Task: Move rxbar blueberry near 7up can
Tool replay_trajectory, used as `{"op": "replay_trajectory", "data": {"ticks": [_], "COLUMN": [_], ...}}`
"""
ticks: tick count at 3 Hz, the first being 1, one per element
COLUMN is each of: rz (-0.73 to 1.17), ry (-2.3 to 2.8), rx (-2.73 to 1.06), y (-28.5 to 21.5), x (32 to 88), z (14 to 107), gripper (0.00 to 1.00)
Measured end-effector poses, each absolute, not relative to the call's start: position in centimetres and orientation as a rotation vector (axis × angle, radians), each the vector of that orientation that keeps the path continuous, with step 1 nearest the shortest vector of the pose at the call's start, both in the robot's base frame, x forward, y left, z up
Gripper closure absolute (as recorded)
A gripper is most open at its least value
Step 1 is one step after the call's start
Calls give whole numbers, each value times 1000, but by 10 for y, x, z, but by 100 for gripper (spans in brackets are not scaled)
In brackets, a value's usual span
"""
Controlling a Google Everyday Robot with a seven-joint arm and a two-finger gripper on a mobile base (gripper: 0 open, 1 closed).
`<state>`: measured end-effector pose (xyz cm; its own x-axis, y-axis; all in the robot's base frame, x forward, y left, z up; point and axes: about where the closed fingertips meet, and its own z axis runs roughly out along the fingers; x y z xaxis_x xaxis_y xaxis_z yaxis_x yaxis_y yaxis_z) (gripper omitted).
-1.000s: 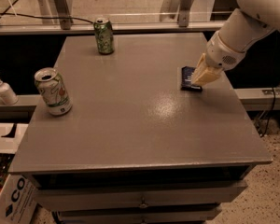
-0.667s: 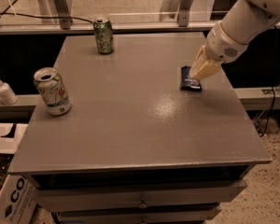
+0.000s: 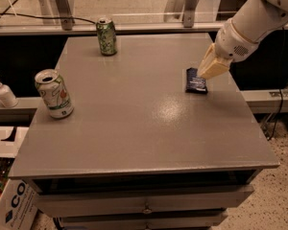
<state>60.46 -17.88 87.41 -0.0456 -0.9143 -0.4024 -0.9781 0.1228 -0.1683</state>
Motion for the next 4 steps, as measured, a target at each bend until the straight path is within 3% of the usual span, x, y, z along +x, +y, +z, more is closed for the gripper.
{"op": "replay_trajectory", "data": {"ticks": [3, 4], "rz": [199, 203], "ry": [2037, 2037], "rx": [-1791, -1793], "y": [-198, -196], "x": [625, 626], "z": [861, 858], "gripper": [14, 0]}}
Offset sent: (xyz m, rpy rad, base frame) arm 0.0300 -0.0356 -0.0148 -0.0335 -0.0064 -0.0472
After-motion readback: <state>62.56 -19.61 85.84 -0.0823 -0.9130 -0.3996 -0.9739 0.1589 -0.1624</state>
